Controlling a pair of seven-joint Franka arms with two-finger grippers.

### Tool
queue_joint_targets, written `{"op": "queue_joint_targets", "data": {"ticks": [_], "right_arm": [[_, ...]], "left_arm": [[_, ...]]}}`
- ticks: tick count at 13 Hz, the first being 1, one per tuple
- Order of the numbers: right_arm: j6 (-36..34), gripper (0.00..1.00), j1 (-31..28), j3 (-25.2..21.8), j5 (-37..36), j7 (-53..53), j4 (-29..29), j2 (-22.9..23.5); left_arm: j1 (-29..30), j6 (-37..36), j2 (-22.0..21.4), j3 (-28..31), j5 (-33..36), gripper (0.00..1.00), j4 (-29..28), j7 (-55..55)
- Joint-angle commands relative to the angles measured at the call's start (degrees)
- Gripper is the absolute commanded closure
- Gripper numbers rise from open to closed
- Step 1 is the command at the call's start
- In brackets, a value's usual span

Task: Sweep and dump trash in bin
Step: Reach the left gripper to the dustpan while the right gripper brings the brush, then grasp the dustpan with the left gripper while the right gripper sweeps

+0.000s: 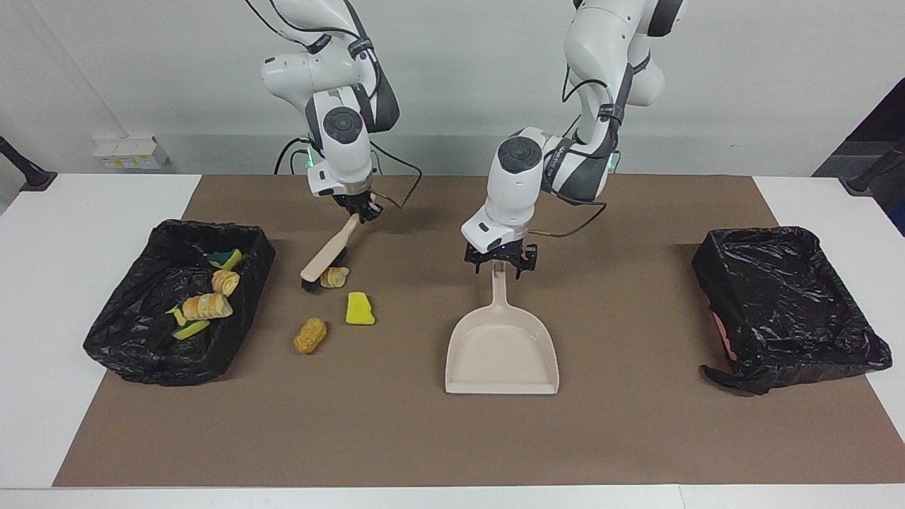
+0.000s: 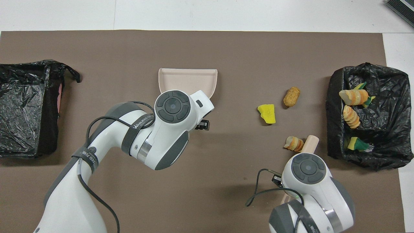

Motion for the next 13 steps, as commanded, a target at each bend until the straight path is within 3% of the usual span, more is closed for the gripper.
{"op": "queue_joint_targets", "data": {"ticks": [1,3,4,5,9,13], "right_arm": [[0.3,1.0,-1.4,0.5,1.9,-2.4,8.8,6.9],[0.5,1.0,-0.6,0.5,6.2,-2.1,14.6,12.0],[0.4,1.0,-0.2,0.5,7.4,-1.9,17.4,13.8],[0.4,1.0,-0.1,0.8,7.6,-1.9,18.9,14.7],[-0.8,1.0,2.7,0.9,7.6,-5.6,23.7,16.8],[-9.8,1.0,3.3,1.0,6.4,-9.1,36.4,21.8]], "left_arm": [[-0.8,2.7,0.6,0.7,1.1,0.27,-1.7,0.3],[-0.6,2.8,0.6,0.7,1.1,0.51,-0.9,0.3],[-0.6,3.1,0.6,0.8,1.1,0.79,-0.7,0.3],[-0.5,3.2,0.6,0.8,1.2,0.96,-0.6,0.3],[0.9,2.3,-0.1,1.4,1.2,1.0,0.7,4.5],[5.9,-1.2,-2.3,2.0,1.1,1.0,1.2,22.0]]}}
